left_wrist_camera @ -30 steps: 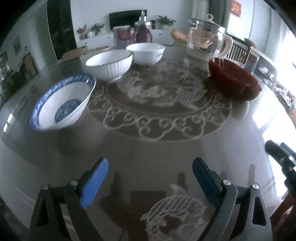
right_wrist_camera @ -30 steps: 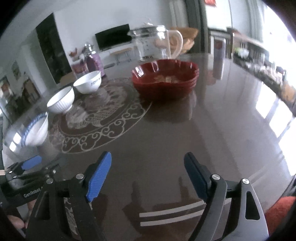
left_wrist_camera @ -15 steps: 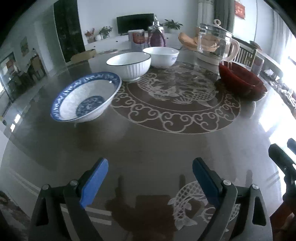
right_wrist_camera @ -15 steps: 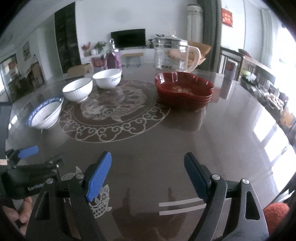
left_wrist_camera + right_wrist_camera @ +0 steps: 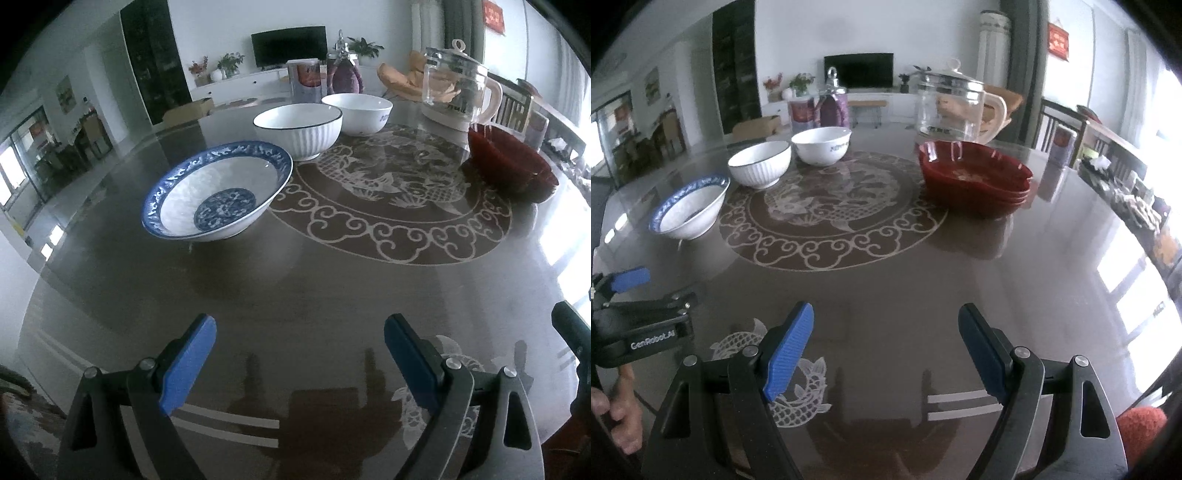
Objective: Organize plates and bowls
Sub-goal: 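Move the left tool toward the blue-and-white patterned bowl, then close the left tool on the rim of the blue-and-white bowl, then carry the blue-and-white bowl onto the dragon mat and release it, then move the right tool toward the white ribbed bowl, then close the right tool on the rim of the white bowl, then lower the white bowl into the blue-and-white bowl and open right tool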
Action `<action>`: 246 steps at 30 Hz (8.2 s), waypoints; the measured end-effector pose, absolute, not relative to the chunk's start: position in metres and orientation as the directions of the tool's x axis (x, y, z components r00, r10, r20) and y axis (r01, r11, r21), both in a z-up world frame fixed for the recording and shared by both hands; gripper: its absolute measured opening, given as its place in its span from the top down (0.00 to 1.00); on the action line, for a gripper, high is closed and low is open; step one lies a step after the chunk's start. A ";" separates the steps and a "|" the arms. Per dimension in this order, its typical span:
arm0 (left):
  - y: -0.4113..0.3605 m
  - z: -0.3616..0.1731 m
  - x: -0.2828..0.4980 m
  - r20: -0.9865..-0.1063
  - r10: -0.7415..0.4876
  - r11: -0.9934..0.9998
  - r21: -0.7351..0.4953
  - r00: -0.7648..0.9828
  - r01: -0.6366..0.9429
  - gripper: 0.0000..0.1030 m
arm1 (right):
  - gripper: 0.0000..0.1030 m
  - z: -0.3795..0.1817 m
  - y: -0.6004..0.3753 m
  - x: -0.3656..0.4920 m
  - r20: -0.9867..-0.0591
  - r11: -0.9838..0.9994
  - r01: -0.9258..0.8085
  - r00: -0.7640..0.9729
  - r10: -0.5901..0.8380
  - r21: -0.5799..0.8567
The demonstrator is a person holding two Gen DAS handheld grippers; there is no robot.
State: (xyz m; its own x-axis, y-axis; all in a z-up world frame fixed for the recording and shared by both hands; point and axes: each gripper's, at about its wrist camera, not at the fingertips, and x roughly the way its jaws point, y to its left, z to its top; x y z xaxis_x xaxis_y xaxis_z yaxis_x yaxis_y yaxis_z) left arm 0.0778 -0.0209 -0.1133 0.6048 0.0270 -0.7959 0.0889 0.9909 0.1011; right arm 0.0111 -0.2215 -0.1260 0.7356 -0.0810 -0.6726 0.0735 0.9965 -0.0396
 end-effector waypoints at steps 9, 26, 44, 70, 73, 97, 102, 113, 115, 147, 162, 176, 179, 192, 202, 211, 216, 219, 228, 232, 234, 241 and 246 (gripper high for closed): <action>-0.016 -0.113 0.079 -0.800 0.044 0.989 0.118 0.598 0.084 0.11 | 0.19 -0.127 -0.219 0.012 -0.675 0.997 0.071 0.733 -0.079 -0.039; 0.004 -0.121 0.086 -0.837 0.001 0.997 0.046 0.547 0.068 0.11 | 0.19 -0.130 -0.205 0.017 -0.688 0.998 0.039 0.723 -0.069 -0.059; 0.151 -0.064 0.160 -0.810 -0.116 0.986 -0.165 0.574 -0.033 0.11 | 0.19 -0.092 -0.145 0.117 -0.751 0.986 -0.143 0.641 0.160 0.088; 0.147 -0.120 0.249 -0.891 -0.181 0.981 -0.196 0.417 0.008 0.80 | 0.88 -0.153 -0.063 0.260 -0.840 0.911 -0.130 0.354 0.411 0.390; 0.138 -0.118 0.245 -0.894 -0.152 0.987 -0.161 0.422 0.013 0.80 | 0.88 -0.151 -0.058 0.257 -0.847 0.923 -0.150 0.366 0.386 0.355; -0.044 -0.094 0.194 -0.841 -0.348 0.930 -0.252 0.414 0.269 0.82 | 0.88 -0.107 -0.235 0.147 -0.794 0.965 0.076 0.586 0.161 0.251; -0.070 -0.112 0.200 -0.857 -0.345 0.923 -0.236 0.384 0.302 0.81 | 0.88 -0.126 -0.261 0.136 -0.802 0.961 0.129 0.583 0.127 0.246; -0.064 -0.101 0.178 -0.826 -0.291 0.939 -0.151 0.483 0.308 0.32 | 0.30 -0.125 -0.276 0.113 -0.737 0.940 0.135 0.659 0.151 0.313; -0.047 -0.091 0.167 -0.802 -0.270 0.951 -0.136 0.533 0.277 0.25 | 0.30 -0.119 -0.279 0.106 -0.718 0.941 0.131 0.681 0.144 0.313; 0.048 -0.144 0.151 -0.881 -0.007 1.000 -0.003 0.474 0.010 0.00 | 0.25 -0.089 -0.287 0.029 -0.618 0.935 0.197 0.786 0.030 0.296; 0.048 -0.142 0.156 -0.905 -0.045 0.995 -0.004 0.424 0.097 0.00 | 0.20 -0.091 -0.273 0.069 -0.648 0.862 0.067 0.689 0.324 0.502; 0.023 -0.014 0.331 -0.852 -0.307 0.946 -0.223 0.425 0.237 0.00 | 0.20 -0.040 -0.238 0.237 -0.807 0.950 0.015 0.532 0.256 0.312; 0.005 -0.019 0.387 -0.880 -0.242 0.963 -0.167 0.410 0.209 0.01 | 0.21 -0.047 -0.244 0.286 -0.811 0.934 0.063 0.518 0.270 0.351; -0.052 -0.082 0.479 -0.949 -0.164 0.978 -0.120 0.270 0.172 0.25 | 0.41 -0.107 -0.252 0.382 -0.856 0.886 0.197 0.413 0.312 0.419; -0.070 -0.111 0.481 -0.940 -0.286 0.948 -0.249 0.188 0.198 0.97 | 0.83 -0.133 -0.236 0.397 -0.855 0.876 0.206 0.398 0.333 0.437; -0.077 -0.051 0.429 -0.903 -0.351 0.917 -0.278 0.249 0.285 0.96 | 0.85 -0.093 -0.252 0.356 -0.811 0.875 0.132 0.458 0.363 0.466; -0.081 -0.017 0.362 -0.880 -0.378 0.899 -0.274 0.288 0.343 0.96 | 0.85 -0.060 -0.258 0.298 -0.803 0.884 0.094 0.471 0.366 0.458; -0.081 -0.020 0.324 -0.873 -0.408 0.886 -0.309 0.268 0.344 0.96 | 0.85 -0.052 -0.268 0.260 -0.806 0.881 0.102 0.464 0.368 0.461; -0.081 -0.064 0.236 -0.880 -0.449 0.865 -0.386 0.153 0.321 0.95 | 0.85 -0.081 -0.276 0.188 -0.857 0.881 0.170 0.371 0.358 0.441; -0.082 -0.080 0.218 -0.890 -0.441 0.867 -0.388 0.115 0.313 0.95 | 0.85 -0.097 -0.275 0.172 -0.873 0.883 0.188 0.336 0.354 0.430; -0.084 -0.087 0.213 -0.893 -0.440 0.866 -0.394 0.095 0.309 0.95 | 0.85 -0.104 -0.276 0.170 -0.879 0.884 0.197 0.324 0.350 0.424; -0.087 -0.100 0.215 -0.900 -0.429 0.867 -0.384 0.083 0.316 0.95 | 0.84 -0.119 -0.276 0.167 -0.894 0.904 0.181 0.315 0.320 0.388; -0.090 -0.095 0.215 -0.899 -0.426 0.864 -0.371 0.101 0.340 0.87 | 0.65 -0.112 -0.267 0.167 -0.899 0.933 0.121 0.336 0.281 0.337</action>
